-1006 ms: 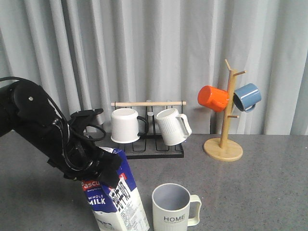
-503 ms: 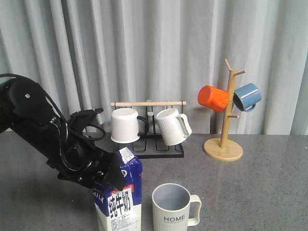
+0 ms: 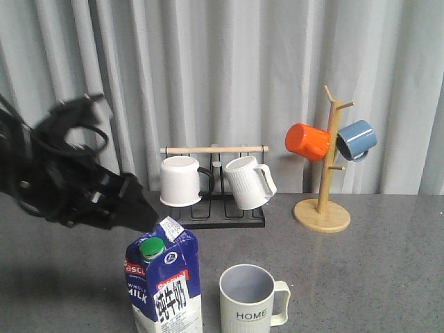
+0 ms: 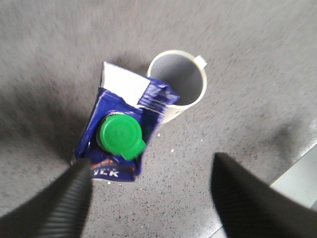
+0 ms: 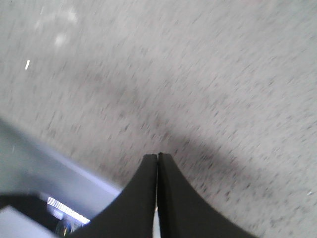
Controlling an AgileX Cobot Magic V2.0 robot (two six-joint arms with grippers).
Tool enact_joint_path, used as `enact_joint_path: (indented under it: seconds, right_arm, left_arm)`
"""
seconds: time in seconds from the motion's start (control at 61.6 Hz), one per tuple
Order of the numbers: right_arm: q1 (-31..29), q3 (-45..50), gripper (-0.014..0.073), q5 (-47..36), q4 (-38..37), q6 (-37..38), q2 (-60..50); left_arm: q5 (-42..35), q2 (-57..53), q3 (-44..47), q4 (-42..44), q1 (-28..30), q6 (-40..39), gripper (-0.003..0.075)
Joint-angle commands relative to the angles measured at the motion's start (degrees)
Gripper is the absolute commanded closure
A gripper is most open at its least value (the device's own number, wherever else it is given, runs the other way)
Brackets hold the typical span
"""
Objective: Place milk next to cup
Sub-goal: 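Release the carton and lift the left gripper away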
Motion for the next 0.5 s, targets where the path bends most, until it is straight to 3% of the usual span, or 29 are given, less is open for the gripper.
enact_joint_path:
  seconds: [0.0, 0.179, 0.487]
  right_arm:
    - [-0.4, -1.6, 0.0599, -8.2, -4.4, 5.6, 0.0]
    - [-0.4, -1.6, 0.0599, -12.9, -9.6, 9.6, 0.0]
    - [-0.4, -1.6, 0.0599, -12.7, -9.6, 9.6, 0.0]
  left_arm:
    - [-0.4, -6.5, -1.4, 1.3, -0.1, -0.2, 0.0412]
    - [-1.8, -13.7, -1.3, 8.8, -0.1, -0.8, 0.0719]
    - [-6.1, -25.0, 1.1, 11.1, -0.1, -1.9, 0.0728]
